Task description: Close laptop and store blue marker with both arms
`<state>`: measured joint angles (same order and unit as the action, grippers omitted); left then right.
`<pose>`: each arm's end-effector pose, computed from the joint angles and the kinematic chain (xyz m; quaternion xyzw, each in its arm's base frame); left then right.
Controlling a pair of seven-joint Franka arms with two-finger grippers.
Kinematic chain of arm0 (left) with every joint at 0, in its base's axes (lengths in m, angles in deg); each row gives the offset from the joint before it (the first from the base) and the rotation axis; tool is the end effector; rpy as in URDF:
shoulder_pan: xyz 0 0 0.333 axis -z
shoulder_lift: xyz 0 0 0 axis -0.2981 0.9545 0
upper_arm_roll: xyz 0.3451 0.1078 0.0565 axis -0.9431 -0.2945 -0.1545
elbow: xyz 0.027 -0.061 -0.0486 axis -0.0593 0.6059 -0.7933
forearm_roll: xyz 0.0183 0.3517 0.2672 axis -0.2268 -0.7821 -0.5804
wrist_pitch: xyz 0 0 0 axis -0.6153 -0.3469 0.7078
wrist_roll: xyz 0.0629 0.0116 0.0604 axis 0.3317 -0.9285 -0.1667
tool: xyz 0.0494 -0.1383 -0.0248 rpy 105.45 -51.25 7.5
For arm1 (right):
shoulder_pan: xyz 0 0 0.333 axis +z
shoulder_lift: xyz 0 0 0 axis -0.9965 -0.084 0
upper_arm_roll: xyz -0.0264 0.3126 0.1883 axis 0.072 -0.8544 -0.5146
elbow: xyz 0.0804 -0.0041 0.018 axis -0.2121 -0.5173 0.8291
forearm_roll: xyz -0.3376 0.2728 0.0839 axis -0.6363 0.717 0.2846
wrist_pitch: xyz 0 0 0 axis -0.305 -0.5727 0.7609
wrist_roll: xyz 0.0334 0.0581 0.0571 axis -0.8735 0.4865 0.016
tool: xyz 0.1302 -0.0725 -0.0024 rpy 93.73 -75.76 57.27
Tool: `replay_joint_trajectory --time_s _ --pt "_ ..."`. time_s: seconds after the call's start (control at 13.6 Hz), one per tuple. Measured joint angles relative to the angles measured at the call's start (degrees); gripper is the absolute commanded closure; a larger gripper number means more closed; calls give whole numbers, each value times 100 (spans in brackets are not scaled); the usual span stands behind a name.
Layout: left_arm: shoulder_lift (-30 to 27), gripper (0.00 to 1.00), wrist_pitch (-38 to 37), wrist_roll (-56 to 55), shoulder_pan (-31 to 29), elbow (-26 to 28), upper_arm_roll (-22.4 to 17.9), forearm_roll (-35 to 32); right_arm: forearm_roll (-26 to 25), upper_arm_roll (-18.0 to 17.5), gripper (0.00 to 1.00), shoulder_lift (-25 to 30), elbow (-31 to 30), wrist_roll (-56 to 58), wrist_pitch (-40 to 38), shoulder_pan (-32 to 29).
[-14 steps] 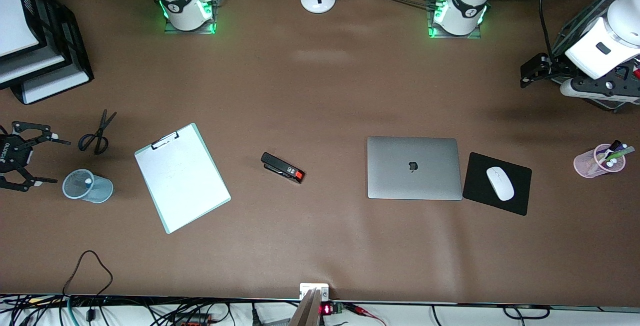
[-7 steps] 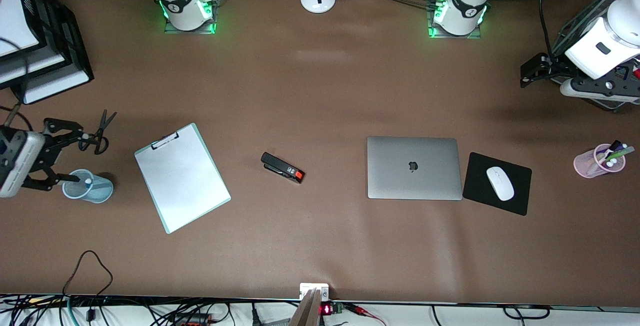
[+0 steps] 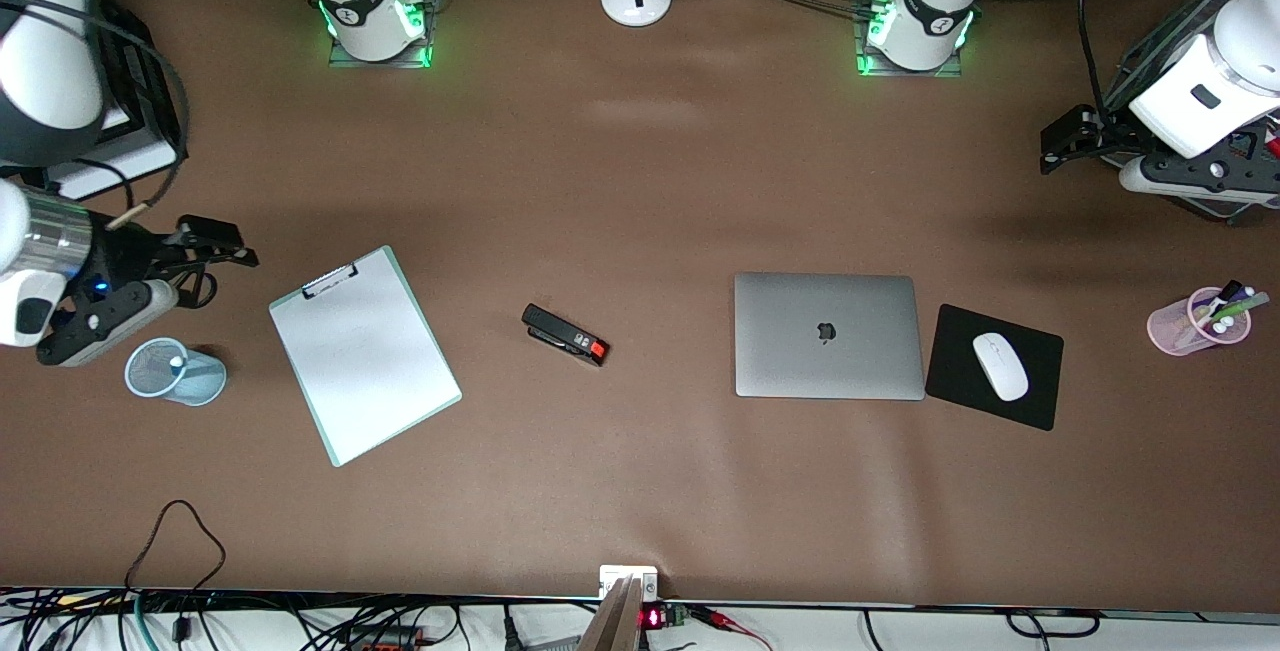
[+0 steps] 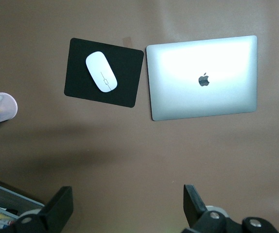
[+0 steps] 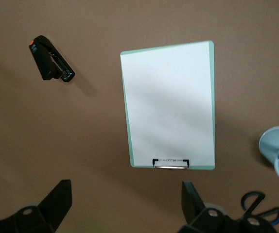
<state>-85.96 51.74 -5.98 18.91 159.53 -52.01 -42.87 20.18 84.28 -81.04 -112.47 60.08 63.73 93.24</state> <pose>0.5701 -0.0295 0.5797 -0.9985 0.0450 0.0314 0.0030 0.7168 0.0396 0.5048 -0.9725 -0.2017 0.0622 0.0984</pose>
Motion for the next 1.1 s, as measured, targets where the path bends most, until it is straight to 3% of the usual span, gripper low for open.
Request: replay_joint_trajectory --time_s 0.22,0.44,0.66,1.1 --pt "0 0 0 0 0 0 0 0 -448 0 0 118 -278 -1323 -56 146" --pt "0 0 -1 0 0 0 0 0 -944 -2 0 281 -307 -2234 -620 196" --pt "0 0 -1 0 0 -1 0 0 -1449 -17 0 654 -308 -2449 -801 120" --pt "1 0 -9 0 0 -2 -1 0 -1473 -393 0 958 -357 -2167 -94 -634"
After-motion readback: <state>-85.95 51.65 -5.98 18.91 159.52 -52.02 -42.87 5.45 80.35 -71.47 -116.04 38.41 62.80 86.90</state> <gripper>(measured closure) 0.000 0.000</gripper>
